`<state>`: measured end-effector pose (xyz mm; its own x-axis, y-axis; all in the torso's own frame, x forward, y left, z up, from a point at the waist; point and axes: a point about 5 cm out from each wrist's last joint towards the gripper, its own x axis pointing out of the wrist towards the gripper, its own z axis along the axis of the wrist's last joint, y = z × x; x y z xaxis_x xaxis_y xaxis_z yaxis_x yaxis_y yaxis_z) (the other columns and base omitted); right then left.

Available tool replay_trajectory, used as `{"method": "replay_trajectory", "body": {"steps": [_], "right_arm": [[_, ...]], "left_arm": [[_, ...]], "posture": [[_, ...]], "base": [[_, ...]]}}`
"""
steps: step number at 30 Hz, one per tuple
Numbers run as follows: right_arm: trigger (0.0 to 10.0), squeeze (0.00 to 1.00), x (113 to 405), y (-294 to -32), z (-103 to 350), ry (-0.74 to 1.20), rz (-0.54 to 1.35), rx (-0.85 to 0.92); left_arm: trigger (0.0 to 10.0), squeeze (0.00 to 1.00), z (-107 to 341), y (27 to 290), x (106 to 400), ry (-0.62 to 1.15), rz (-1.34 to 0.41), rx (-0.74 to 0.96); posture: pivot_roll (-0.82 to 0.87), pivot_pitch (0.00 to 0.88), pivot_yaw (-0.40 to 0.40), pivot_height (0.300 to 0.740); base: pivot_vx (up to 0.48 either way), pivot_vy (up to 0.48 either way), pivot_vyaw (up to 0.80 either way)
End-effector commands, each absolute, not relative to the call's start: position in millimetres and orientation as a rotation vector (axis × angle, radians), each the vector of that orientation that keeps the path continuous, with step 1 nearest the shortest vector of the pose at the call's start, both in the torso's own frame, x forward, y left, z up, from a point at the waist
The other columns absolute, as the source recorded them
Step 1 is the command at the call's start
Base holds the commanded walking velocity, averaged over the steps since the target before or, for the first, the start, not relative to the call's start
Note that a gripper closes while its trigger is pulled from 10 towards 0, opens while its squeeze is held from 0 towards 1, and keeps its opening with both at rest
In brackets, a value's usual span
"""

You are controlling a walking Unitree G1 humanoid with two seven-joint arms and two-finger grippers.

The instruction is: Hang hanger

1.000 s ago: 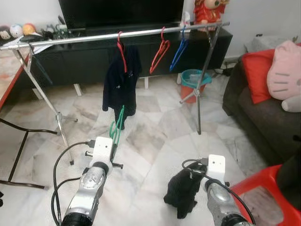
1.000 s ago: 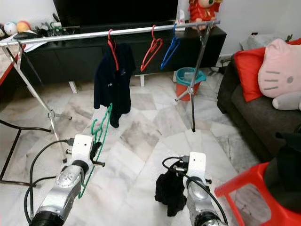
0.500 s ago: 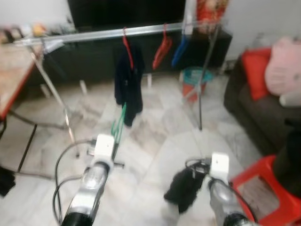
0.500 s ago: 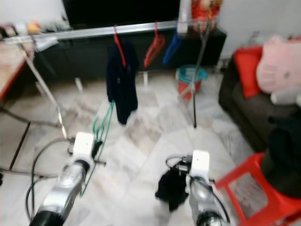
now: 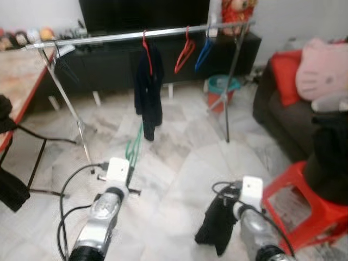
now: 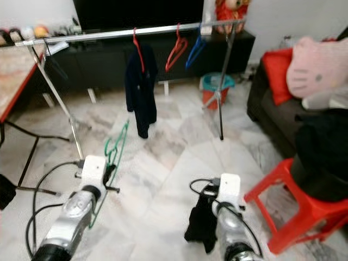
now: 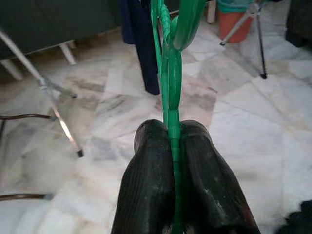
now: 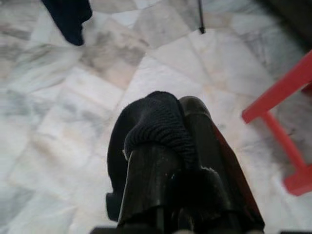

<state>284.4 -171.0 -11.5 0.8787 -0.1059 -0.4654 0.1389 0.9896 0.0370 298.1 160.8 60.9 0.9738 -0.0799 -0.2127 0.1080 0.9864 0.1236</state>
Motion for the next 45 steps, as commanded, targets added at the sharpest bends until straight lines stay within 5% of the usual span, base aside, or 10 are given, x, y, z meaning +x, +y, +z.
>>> {"method": "replay_trajectory", "body": {"steps": [1,17,28,35,45], "right_arm": [[10.0,0.0,290,-178,-5,0.448,-0.138,0.058],[10.0,0.0,325,-180,32,0.347,-0.079,0.011],[10.0,0.0,348,-181,56,0.419,0.073,-0.259],[10.0,0.0,359,-186,71,0.441,0.12,-0.366],[10.0,0.0,370,-170,85,0.417,0.188,-0.372]], "left_arm": [[10.0,0.0,62,156,299,0.21,-0.109,0.137],[10.0,0.0,61,152,300,0.238,-0.197,0.137],[10.0,0.0,72,156,305,0.351,-0.565,0.31],[10.0,0.0,82,160,285,0.503,-0.984,0.457],[10.0,0.0,98,150,280,0.517,-1.139,0.393]], "posture": [[0.1,0.0,0.012,0.74],[0.09,0.0,0.007,0.74],[0.1,0.0,0.006,0.74],[0.1,0.0,-0.006,0.74],[0.1,0.0,-0.014,0.74]], "base": [[-0.247,0.0,0.0],[0.0,0.0,0.0],[0.0,0.0,0.0],[0.0,0.0,0.0],[0.0,0.0,0.0]]}}
